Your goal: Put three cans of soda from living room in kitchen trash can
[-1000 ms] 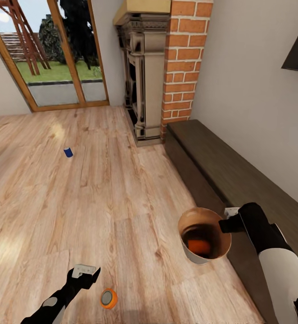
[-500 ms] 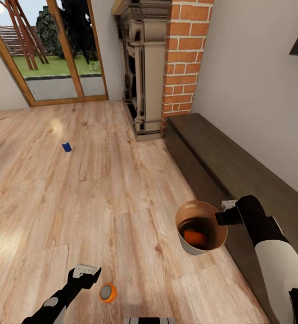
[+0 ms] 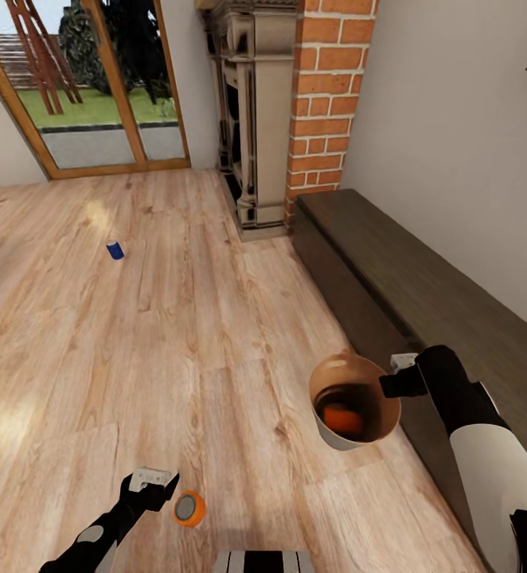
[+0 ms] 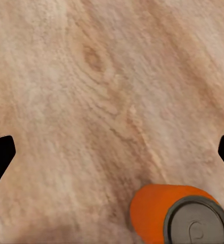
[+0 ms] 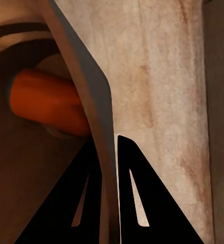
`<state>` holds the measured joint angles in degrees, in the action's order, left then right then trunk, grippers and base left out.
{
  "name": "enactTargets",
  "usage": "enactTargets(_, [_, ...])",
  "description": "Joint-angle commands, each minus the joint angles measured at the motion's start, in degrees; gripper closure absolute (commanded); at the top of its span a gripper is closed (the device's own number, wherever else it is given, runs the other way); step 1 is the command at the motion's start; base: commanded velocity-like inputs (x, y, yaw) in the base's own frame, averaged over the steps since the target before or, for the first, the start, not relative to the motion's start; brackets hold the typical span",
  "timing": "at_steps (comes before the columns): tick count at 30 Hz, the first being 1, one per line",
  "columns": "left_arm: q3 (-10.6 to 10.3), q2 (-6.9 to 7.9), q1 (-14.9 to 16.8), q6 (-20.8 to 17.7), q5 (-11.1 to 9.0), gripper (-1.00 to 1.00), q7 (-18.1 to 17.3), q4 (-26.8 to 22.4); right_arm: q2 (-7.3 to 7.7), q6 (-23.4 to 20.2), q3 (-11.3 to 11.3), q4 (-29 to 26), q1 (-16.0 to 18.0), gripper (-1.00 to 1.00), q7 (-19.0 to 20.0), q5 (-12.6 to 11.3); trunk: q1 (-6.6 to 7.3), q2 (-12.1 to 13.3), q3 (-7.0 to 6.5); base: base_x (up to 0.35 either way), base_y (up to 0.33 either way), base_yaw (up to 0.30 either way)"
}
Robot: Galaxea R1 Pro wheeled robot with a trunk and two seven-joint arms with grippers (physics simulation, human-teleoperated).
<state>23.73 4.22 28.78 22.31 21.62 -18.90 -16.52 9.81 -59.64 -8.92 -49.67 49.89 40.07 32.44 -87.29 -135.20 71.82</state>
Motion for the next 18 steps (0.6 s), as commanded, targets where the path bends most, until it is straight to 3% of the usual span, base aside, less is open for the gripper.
enactTargets(1, [0.1,0.06,-0.3,-0.3,0.1,-1.00,0.0,0.3,-0.34,0.3,0.3,-0.3,0.3,1.00,0.3,-0.3,0.00,0.0,0.00,0.000,0.000,0.000])
enactTargets(3, [0.1,0.12,-1.0,-1.0,0.1,-1.00,0.1,1.0,-0.56,0.7,1.0,-0.6,0.9,1.00,0.6,1.7,0.00,0.0,0.00,0.000,0.000,0.000])
enactTargets(9, [0.1,0.12,-1.0,-1.2,0.1,-1.00,0.1,1.3,-0.56,0.6,2.9,-0.6,1.9,1.00,0.7,4.6,0.00,0.0,0.00,0.000,0.000,0.000])
enactTargets(18, [0.1,0.12,-1.0,-1.2,0.1,-1.00,0.1,1.3,-0.56,0.2,2.9,-0.6,1.9,1.00,0.7,9.7,0.00,0.0,0.00,0.000,0.000,0.000])
